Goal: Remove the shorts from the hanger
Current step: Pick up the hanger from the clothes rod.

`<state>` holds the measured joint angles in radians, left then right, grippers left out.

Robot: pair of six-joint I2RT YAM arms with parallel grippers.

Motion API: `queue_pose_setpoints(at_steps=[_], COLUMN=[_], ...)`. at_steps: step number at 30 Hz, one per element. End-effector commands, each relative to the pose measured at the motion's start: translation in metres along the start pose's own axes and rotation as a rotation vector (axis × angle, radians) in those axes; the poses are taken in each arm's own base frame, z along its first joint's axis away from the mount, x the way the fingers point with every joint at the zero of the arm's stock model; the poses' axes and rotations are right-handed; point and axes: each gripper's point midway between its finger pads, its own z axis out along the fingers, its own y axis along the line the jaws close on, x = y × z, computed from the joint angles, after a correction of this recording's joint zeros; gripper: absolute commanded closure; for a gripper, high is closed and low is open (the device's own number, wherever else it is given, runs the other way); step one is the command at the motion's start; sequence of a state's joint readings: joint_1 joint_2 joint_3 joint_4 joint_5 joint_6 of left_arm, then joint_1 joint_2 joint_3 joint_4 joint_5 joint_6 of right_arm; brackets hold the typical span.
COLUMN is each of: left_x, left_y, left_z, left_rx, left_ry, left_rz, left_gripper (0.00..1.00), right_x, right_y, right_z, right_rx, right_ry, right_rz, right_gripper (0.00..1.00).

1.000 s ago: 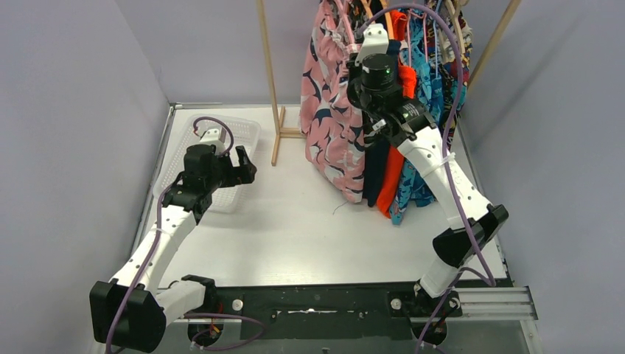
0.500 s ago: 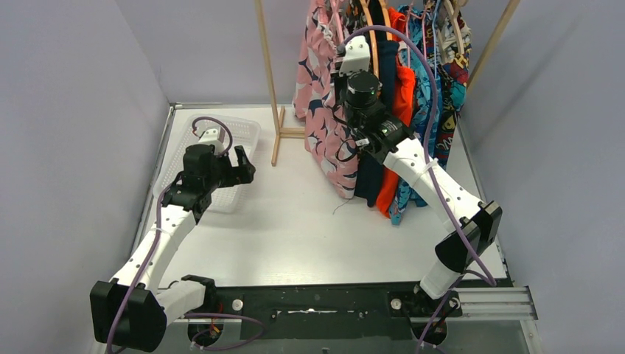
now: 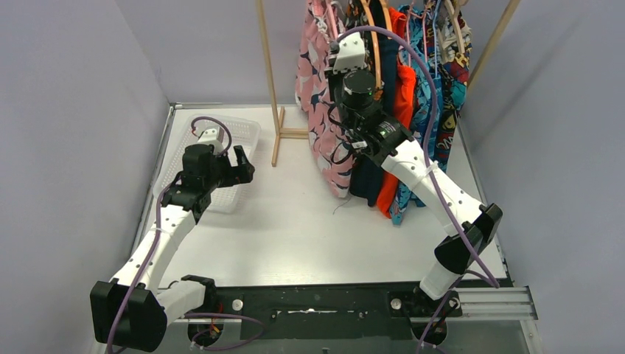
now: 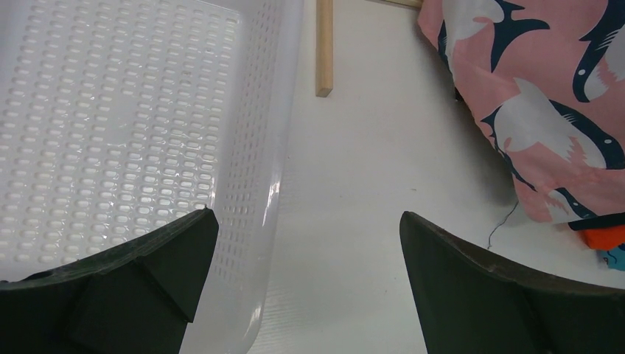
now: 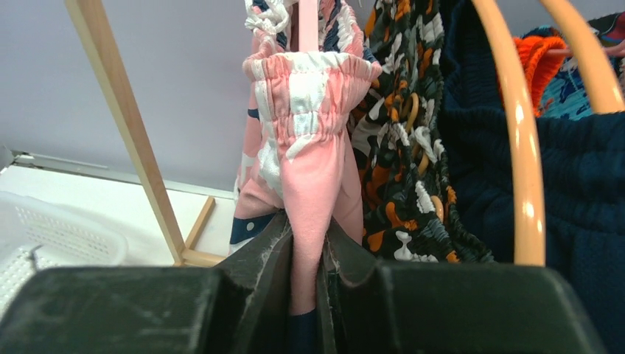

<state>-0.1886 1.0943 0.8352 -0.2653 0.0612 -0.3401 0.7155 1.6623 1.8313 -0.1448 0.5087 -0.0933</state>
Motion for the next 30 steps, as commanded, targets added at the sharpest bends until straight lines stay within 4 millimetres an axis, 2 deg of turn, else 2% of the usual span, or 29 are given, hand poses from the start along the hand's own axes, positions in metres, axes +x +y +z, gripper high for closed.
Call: queue_pose_setpoints(at_steps=[1,5,13,21,27,30], left_x=[-0.023,-0.022,-0.021,-0.03,-0.038,-0.054], left_y=[-0.011,-0.011,-0.011,-0.012,-0.017,-0.034], left_z=[-0.005,-0.004,-0.003,-0.011,-0.017,-0.029], left_rx=[0.047,0.046,0.048,0.051,0.079,0.134], left_ry=[-0.063,-0.061,-0.056,-0.102,-0.141,-0.15], left_rz=[0.002,0.002,-0.005,-0.012,-0.046,-0.1], left_gripper=[0.02,0.03,0.03,0.02,0.02,0.02], right_x=[-0.082,-0.075,-0.031,0.022,0.064,0.082], right_y=[-0.019,-0.019,-0.005,0.005,0.013,0.007], right_z=[-0.022,-0.032,-0.059,-0.118,-0.163,-0.19], right_rx=[0.023,0.004,-0.119,-0.315,-0.471,-0.53], right_ry=[-0.183,-0.146,0.001,0.093,0.186,0.16], right_rz=[0.12,0.148,0.218,0.287,0.25,0.239], right_gripper=[1.0,1.0,1.0,1.0,1.0,1.0])
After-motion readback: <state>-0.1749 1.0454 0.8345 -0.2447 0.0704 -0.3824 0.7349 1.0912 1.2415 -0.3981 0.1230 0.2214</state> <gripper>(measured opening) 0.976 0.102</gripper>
